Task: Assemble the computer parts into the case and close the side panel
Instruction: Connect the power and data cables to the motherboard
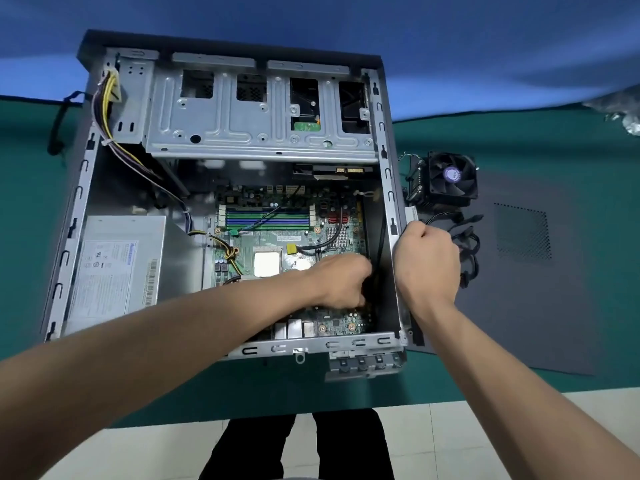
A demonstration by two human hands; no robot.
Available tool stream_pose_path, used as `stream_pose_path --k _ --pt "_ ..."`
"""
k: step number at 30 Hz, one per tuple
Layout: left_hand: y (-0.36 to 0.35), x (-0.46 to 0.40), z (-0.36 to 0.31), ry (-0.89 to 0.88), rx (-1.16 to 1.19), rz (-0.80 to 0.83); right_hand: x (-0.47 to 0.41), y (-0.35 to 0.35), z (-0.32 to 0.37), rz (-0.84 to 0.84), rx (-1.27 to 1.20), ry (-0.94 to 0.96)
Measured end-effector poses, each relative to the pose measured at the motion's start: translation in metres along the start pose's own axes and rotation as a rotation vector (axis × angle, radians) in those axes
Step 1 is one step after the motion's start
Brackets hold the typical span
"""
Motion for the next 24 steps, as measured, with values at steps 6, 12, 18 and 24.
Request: stream_pose_path --k 6,12,18,24 --pt "0.017 0.015 -0.005 0.065 -0.048 -0.249 0.003 0.001 0.003 -0.052 0.048 0.011" --pt "0.031 0.039 0.015 0.329 -0.118 -0.360 -0.002 0.003 0.023 0.251 0.152 -0.145" --pt "0.035 0.050 0.038 0.470 -0.183 -0.279 -0.011 -0.010 0.043 0.120 0.139 -0.163" --pt "0.036 0.039 0.039 0.412 -0.207 -0.281 -0.017 -0.014 0.045 0.081 0.169 -0.152"
Point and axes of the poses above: each hand's wrist, its own x-axis away from the middle knuckle, its own y-axis out of the back of the hand, z = x × y, the point moved 3 cm from there along -x, towards the middle knuckle, and after that the axes turned 15 degrees about -y, right-handed, at the moved point
